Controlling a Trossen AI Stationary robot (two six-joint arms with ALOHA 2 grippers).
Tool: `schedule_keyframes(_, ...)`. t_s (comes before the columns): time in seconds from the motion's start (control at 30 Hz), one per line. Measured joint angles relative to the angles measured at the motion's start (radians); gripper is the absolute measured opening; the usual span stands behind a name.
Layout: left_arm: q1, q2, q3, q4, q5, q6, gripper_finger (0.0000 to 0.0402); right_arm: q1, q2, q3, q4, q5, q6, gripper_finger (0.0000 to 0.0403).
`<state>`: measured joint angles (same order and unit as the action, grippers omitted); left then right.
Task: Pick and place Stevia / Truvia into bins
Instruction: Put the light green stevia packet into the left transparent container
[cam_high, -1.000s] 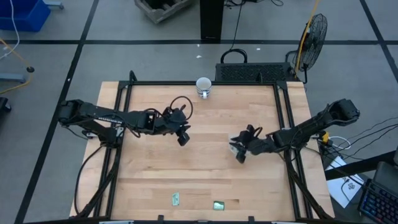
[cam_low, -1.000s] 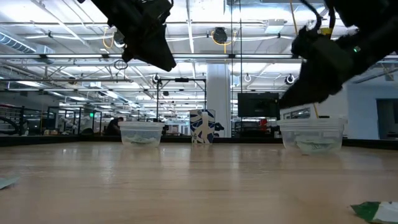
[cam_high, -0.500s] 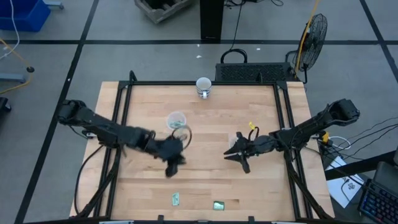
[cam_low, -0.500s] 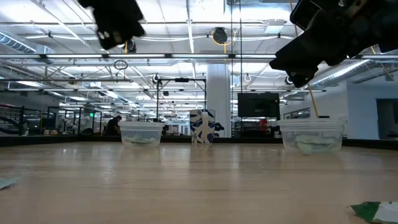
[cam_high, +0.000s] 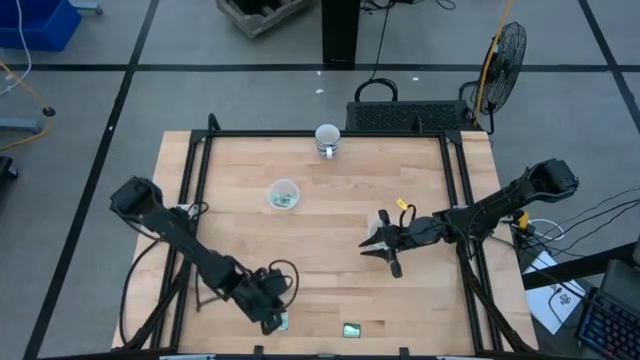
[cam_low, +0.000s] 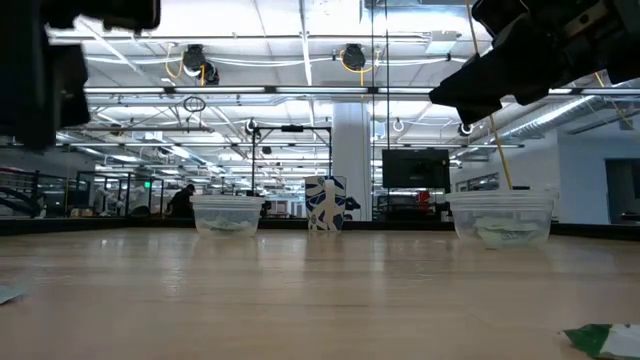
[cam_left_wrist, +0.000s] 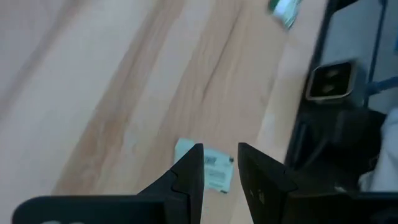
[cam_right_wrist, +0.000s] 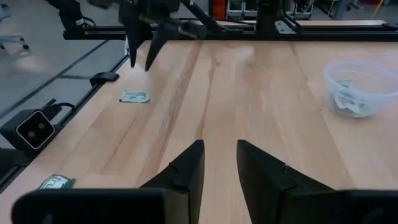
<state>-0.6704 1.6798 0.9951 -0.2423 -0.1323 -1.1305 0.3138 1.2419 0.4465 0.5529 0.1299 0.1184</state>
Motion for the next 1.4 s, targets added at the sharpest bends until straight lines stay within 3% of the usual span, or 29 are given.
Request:
schedule_keyframes(0.43, -0.004, 0.149, 0.001, 0.011, 0.136, -0.128, 0.0102, 0.0, 0.0, 0.0, 0.004, 0.0, -0.11, 0.0086)
schedule_keyframes(1.0, 0.009, 0.159, 0.003, 0.009, 0.059, 0.009, 0.0101, 0.0, 0.0, 0.0, 0.004, 0.0, -0.112, 0.0086)
schedule_keyframes(1.2, -0.003, 0.159, 0.003, -0.019, 0.071, 0.124, 0.0101, 0.0, 0.0, 0.0, 0.004, 0.0, -0.112, 0.0086)
schedule_keyframes(1.4, -0.015, 0.159, 0.003, -0.021, 0.071, 0.11, 0.0101, 0.0, 0.0, 0.0, 0.004, 0.0, -0.112, 0.0086)
